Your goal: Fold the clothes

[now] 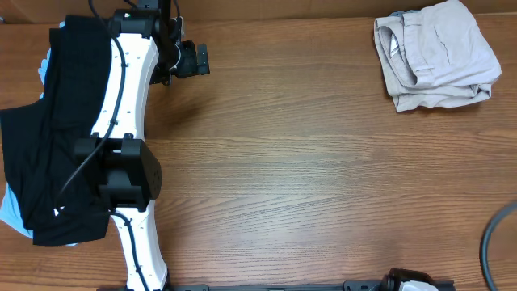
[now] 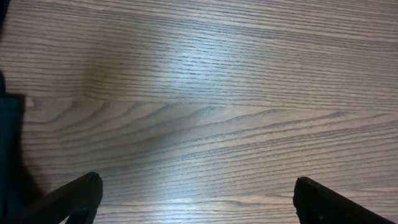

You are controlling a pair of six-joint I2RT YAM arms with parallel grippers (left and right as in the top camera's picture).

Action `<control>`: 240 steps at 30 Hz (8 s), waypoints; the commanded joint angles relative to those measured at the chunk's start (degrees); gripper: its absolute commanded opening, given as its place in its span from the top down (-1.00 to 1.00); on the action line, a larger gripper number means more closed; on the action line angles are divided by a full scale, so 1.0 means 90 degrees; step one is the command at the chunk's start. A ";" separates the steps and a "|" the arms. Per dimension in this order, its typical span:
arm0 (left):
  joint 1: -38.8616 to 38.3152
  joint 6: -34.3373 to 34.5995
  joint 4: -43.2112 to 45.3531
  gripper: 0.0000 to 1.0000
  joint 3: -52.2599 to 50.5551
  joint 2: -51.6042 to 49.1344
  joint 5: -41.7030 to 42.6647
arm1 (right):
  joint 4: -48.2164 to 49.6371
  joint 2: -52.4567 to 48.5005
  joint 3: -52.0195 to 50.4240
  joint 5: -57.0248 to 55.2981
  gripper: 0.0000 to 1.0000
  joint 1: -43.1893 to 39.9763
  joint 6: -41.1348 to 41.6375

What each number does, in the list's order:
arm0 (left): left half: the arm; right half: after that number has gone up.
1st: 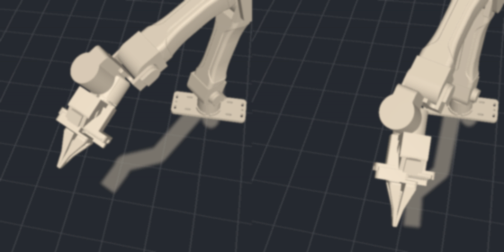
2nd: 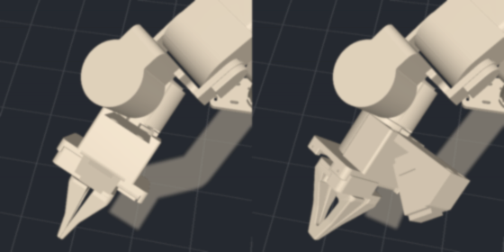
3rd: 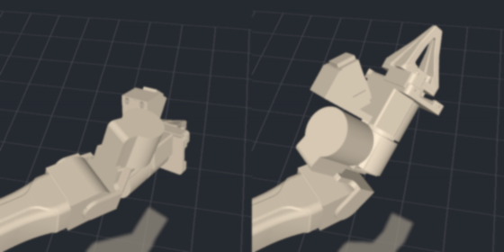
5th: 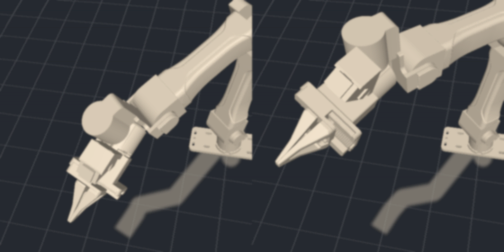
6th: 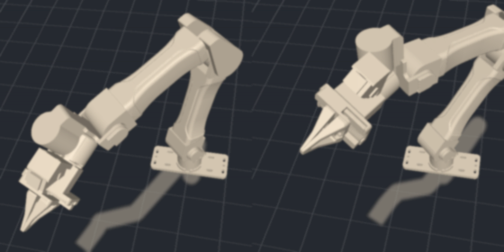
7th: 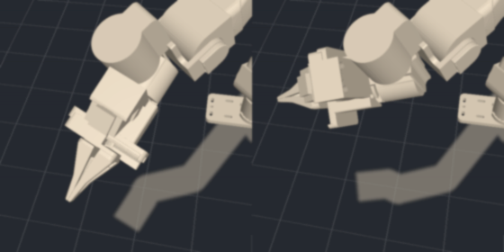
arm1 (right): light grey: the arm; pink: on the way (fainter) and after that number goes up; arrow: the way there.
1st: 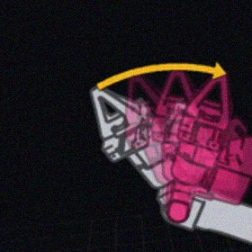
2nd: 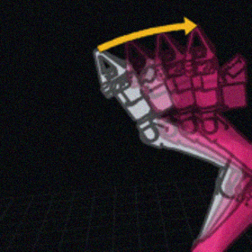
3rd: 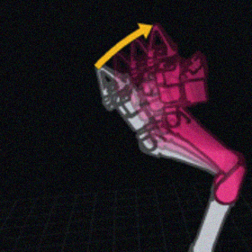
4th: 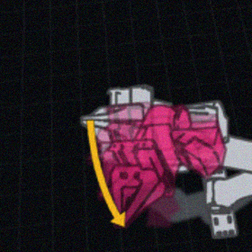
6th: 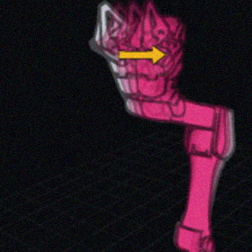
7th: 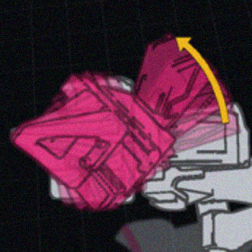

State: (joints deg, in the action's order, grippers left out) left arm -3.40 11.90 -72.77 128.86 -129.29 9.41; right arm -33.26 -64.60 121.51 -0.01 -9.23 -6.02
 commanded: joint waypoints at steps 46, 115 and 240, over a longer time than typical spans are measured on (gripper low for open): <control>-0.0012 0.0061 0.0002 -1.00 0.0080 0.0022 0.0056 | 0.3645 0.7164 -1.3073 0.0466 -1.00 0.0432 0.1481; 0.0794 0.0058 0.4279 -1.00 -0.5710 0.5566 0.0580 | 0.3232 0.7159 -1.3452 0.0631 -1.00 0.0500 0.1486; 0.0792 0.0158 0.7657 -1.00 -1.4282 1.4338 -0.0262 | 0.3232 0.7159 -1.3452 0.0631 -1.00 0.0500 0.1486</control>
State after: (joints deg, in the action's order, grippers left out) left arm 3.84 12.14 -3.90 0.73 -0.95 7.86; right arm -4.47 -0.84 1.04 5.58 -5.10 7.27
